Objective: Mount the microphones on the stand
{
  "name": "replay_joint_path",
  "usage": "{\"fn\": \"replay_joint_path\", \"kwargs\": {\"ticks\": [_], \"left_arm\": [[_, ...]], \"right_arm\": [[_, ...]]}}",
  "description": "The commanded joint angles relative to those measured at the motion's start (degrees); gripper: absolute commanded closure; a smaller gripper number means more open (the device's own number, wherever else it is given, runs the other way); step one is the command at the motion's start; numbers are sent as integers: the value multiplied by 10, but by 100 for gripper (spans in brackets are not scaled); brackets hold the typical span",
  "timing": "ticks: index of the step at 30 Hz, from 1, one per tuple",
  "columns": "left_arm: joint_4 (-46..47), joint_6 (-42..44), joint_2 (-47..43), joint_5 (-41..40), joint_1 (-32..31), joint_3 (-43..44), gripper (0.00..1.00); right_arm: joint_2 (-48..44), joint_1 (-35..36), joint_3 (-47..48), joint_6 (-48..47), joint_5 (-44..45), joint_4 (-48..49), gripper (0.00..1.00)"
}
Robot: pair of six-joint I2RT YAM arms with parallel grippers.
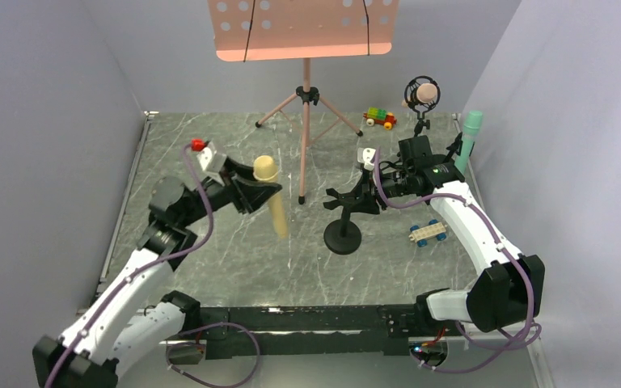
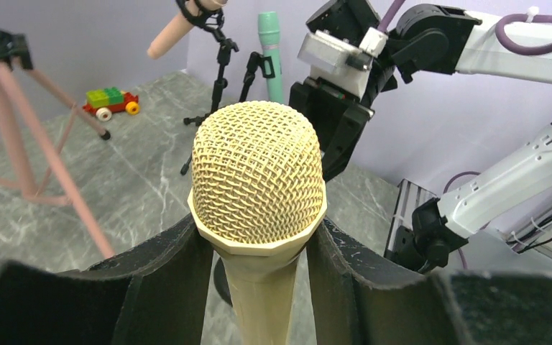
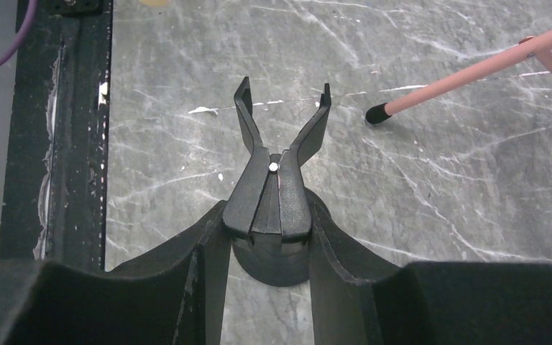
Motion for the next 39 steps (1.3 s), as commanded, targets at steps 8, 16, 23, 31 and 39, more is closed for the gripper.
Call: {"fn": "replay_joint_path", "kwargs": {"ticks": [8, 16, 23, 31, 39], "left_arm": [[108, 85, 211, -109, -108, 173, 94], [141, 85, 278, -117, -144, 216, 94], [173, 74, 311, -118, -167, 231, 94], [200, 59, 312, -118, -177, 199, 95], [223, 52, 325, -118, -183, 180, 95]], "right_arm": [[-2, 2, 11, -4, -15, 8, 74], [-3, 2, 12, -3, -21, 9, 77], [-4, 2, 11, -2, -21, 8, 78], [-5, 2, 11, 1, -27, 9, 79], [-3, 2, 11, 0, -30, 7, 80]]}}
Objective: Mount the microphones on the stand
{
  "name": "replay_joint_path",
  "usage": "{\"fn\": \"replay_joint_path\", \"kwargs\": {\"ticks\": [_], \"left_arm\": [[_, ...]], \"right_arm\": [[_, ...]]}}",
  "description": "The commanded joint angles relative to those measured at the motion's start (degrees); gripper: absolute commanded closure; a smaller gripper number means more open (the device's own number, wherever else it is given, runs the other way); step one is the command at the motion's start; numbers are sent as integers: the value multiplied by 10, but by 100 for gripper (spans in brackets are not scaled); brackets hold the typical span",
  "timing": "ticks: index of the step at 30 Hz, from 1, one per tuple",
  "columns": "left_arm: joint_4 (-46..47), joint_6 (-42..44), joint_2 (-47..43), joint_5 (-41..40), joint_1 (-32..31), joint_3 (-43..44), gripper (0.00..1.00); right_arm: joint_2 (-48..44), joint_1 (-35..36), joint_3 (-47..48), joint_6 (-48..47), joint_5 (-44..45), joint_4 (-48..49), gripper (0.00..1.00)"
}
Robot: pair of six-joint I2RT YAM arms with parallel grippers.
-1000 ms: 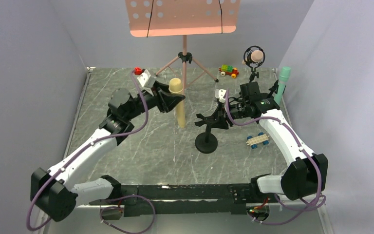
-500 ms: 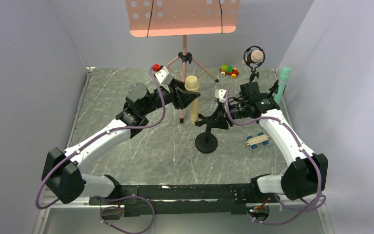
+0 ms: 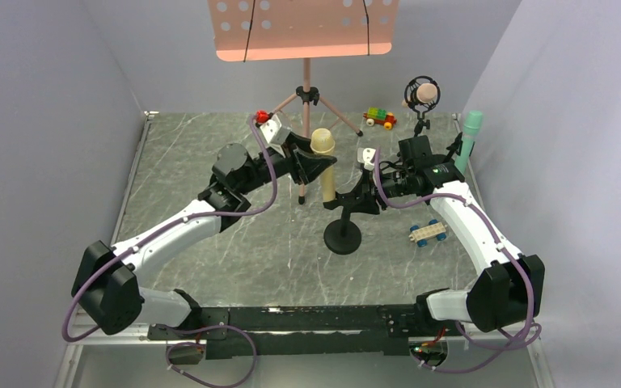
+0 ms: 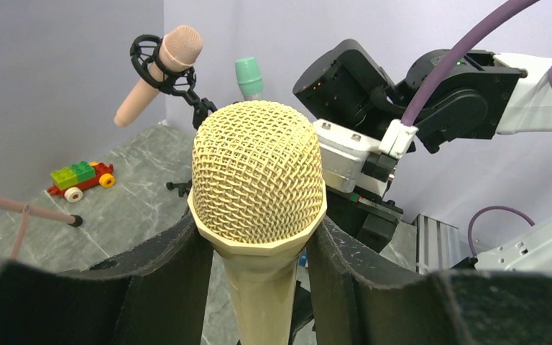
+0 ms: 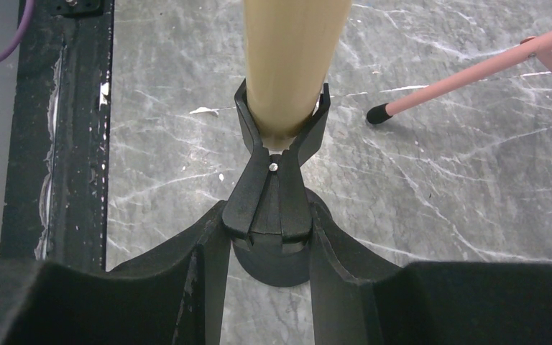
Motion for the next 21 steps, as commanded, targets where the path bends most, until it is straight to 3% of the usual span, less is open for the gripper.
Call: {"fn": "replay_joint_path", "kwargs": {"ticks": [1, 21], "left_arm": [[52, -10, 4, -3, -6, -12, 95], [107, -40, 39, -4, -26, -62, 95]], "right_arm": [[-3, 2, 11, 0, -28, 7, 80], [4, 2, 17, -5, -31, 0, 82]]}}
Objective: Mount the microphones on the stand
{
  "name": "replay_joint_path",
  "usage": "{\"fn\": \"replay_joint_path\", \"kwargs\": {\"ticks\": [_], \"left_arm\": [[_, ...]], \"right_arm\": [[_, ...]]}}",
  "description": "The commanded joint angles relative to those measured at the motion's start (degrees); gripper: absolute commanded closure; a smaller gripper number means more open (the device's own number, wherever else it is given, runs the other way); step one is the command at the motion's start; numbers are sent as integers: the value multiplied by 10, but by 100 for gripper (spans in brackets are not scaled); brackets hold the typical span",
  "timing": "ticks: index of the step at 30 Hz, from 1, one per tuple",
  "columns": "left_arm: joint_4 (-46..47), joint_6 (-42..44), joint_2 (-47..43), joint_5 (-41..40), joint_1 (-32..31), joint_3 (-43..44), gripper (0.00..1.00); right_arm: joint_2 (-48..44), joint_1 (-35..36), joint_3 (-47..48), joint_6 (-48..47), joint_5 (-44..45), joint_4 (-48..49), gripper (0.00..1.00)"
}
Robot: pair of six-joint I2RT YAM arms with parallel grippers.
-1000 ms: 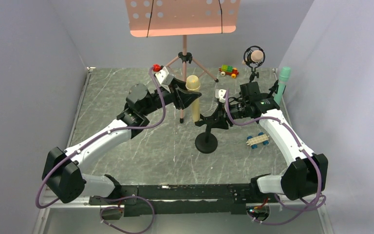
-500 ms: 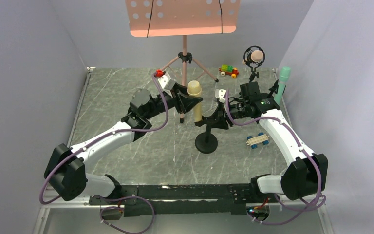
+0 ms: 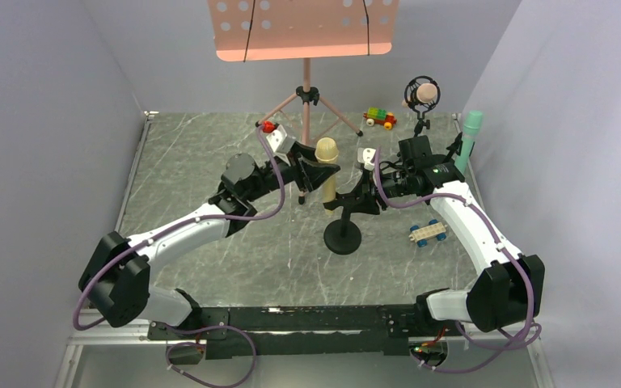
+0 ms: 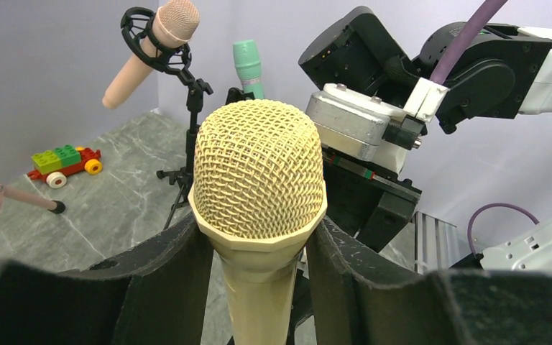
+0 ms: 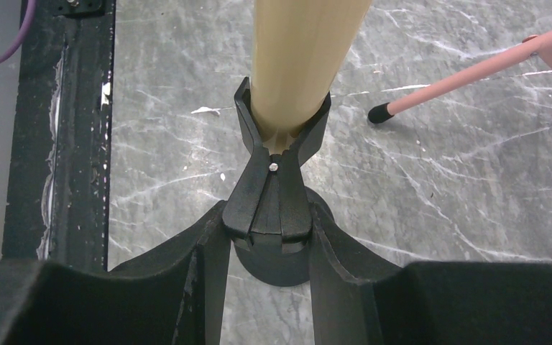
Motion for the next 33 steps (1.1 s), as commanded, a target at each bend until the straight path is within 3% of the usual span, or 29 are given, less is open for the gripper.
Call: {"fn": "replay_joint_path", "kwargs": {"ticks": [1, 8, 9, 33], "left_arm": [[29, -21, 8, 5, -14, -14, 96], [31, -14, -12, -4, -14, -42, 96], [29, -10, -15, -5, -14, -42, 96], [95, -35, 13, -10, -41, -98, 96]], "right_arm": [[3, 2, 17, -5, -29, 2, 82], [5, 2, 16, -4, -30, 2, 85], [3, 2, 14, 0, -27, 6, 100], [-4, 2, 4, 10, -28, 20, 100]]}}
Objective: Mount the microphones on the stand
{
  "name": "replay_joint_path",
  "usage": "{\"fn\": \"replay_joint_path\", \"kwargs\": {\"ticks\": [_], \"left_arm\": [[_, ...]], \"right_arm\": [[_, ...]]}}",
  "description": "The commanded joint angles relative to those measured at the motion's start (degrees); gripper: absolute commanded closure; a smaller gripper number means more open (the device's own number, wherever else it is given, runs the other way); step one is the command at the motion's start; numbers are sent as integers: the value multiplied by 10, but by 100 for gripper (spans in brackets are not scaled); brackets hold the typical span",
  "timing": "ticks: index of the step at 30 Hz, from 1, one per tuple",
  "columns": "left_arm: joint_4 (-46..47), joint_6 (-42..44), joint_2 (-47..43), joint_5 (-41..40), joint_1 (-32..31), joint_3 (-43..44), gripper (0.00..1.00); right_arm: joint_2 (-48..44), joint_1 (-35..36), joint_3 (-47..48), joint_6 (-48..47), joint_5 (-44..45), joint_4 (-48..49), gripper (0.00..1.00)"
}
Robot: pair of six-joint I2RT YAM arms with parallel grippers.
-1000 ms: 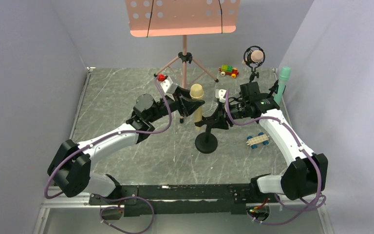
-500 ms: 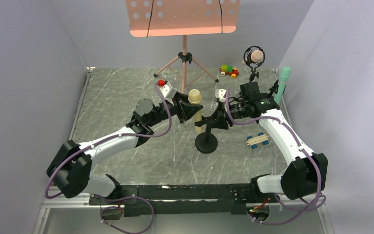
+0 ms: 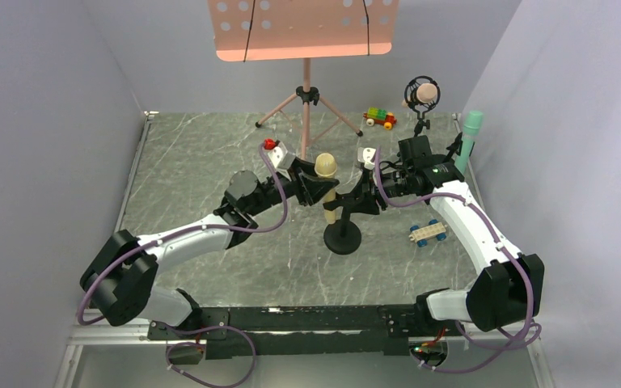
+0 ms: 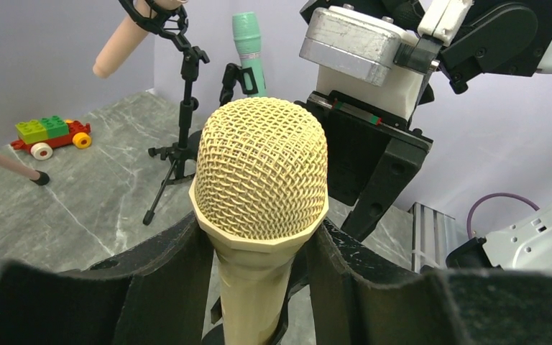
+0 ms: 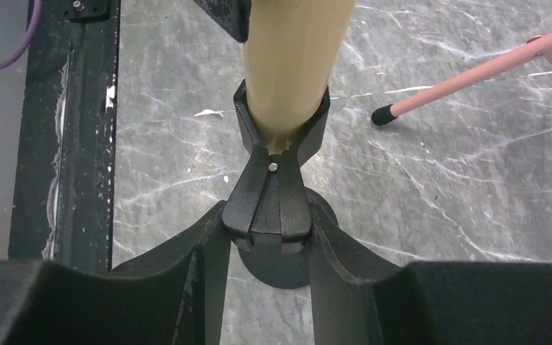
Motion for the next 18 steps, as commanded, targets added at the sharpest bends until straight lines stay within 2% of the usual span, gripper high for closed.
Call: {"fn": "replay_joint_path", "kwargs": {"ticks": [1, 9, 18], "left_arm": [[19, -25, 5, 17, -19, -23, 96], [24, -27, 3, 13, -23, -47, 96], [22, -30, 8, 17, -25, -35, 96]], "right_arm": [[-6, 2, 4, 3, -23, 18, 100], [-5, 2, 5, 3, -23, 17, 100], [-6, 3, 4, 9, -22, 21, 98]]}}
